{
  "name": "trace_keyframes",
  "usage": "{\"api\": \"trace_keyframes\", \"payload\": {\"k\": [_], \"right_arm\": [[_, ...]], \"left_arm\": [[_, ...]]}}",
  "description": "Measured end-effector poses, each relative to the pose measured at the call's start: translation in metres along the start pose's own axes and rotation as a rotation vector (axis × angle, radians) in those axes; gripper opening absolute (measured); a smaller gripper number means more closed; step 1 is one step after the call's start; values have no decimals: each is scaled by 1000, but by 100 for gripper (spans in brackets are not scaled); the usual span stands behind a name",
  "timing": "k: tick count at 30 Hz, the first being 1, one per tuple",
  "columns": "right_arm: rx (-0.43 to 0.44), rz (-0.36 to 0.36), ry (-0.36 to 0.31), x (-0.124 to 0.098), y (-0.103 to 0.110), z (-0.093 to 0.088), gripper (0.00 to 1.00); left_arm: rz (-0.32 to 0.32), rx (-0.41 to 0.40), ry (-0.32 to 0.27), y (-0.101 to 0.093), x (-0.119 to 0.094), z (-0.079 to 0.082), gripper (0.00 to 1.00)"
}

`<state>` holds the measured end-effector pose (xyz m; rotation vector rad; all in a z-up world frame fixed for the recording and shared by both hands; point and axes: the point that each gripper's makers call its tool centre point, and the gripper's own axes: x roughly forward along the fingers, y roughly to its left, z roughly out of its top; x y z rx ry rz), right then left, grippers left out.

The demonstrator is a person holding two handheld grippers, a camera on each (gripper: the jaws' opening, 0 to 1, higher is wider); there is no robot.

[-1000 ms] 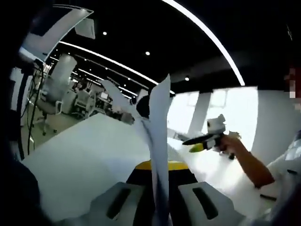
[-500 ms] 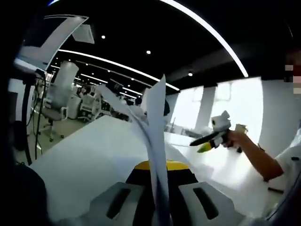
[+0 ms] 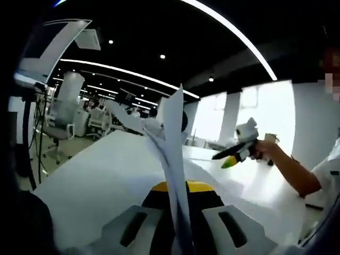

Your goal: Organize the stack of printing papers by aligning and flattening the scattered papers on the table

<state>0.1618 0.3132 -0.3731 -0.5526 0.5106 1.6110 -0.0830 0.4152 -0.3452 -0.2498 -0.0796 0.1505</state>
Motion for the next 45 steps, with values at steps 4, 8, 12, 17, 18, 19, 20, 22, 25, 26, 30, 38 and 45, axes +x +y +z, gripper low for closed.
{"api": "trace_keyframes", "payload": {"k": [4, 8, 12, 17, 18, 19, 20, 22, 25, 26, 30, 38, 45], "right_arm": [[-13, 11, 1, 4, 3, 2, 68], [-26, 24, 5, 7, 6, 2, 68], [-31, 2, 10, 4, 4, 3, 68], [-30, 7, -17, 3, 4, 9, 68], [-30, 9, -20, 3, 5, 10, 69], [-31, 10, -19, 4, 5, 10, 69], [-31, 12, -18, 5, 6, 9, 69], [-27, 13, -13, 6, 6, 7, 69], [-29, 6, -14, 7, 4, 7, 73], [-32, 2, -13, 7, 3, 7, 73], [-31, 2, -9, 10, 3, 6, 74], [-37, -8, 3, 14, 1, 3, 80], [-28, -24, -4, 14, -6, 3, 85]], "left_arm": [[6, 16, 3, 1, 0, -1, 8], [7, 19, 3, 2, 0, -1, 8], [7, 23, 7, 1, 0, -1, 8], [12, 27, 7, 2, 0, -1, 8], [12, 27, 7, 2, 0, -1, 8], [12, 27, 6, 2, 0, -1, 8], [12, 27, 6, 2, 0, -1, 8], [12, 25, 8, 2, 0, -1, 8], [8, 22, 8, 1, 0, -1, 8], [6, 21, 8, 1, 0, -1, 8], [6, 21, 5, 1, 0, -1, 9], [-1, 16, -1, 1, 0, 0, 9], [-1, 15, -5, 1, 0, 1, 9]]}}
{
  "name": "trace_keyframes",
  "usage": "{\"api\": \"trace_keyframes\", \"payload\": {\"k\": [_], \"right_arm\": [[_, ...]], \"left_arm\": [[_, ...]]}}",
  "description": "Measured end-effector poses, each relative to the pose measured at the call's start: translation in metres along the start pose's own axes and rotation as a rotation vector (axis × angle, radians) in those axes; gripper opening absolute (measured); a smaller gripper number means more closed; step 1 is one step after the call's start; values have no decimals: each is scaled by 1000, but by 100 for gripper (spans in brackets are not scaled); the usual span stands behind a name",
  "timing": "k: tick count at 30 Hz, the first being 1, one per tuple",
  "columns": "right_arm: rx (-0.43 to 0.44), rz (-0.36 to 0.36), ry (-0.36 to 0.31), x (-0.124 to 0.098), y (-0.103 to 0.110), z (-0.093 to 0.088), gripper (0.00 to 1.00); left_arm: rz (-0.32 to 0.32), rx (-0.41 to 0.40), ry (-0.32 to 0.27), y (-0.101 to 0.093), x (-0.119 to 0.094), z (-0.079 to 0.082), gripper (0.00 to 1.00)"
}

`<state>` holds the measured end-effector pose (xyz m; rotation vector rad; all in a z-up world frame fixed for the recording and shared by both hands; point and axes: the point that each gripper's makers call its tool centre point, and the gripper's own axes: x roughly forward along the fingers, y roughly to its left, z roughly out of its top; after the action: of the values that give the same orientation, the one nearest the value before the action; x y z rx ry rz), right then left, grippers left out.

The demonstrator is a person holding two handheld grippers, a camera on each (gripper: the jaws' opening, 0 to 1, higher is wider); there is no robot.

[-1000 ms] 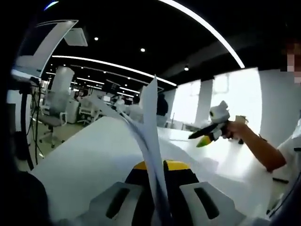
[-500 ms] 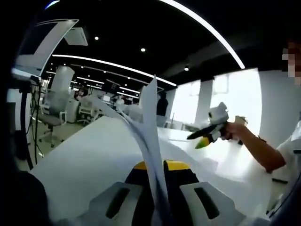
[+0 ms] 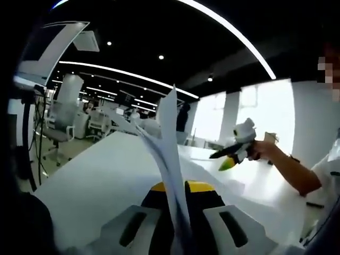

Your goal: Organize the stack of printing papers by aligning and flattening the scattered papers on the table

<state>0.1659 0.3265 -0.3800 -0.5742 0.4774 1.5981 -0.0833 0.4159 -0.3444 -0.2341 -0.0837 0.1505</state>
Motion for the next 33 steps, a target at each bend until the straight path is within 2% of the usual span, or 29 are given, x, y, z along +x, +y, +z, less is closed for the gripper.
{"api": "trace_keyframes", "payload": {"k": [12, 33], "right_arm": [[-2, -11, 8, 4, -4, -5, 90], [-9, -14, 25, 9, -5, -10, 89]], "left_arm": [[-3, -3, -3, 0, 0, 0, 9], [-7, -5, -10, -1, 0, 1, 9]]}}
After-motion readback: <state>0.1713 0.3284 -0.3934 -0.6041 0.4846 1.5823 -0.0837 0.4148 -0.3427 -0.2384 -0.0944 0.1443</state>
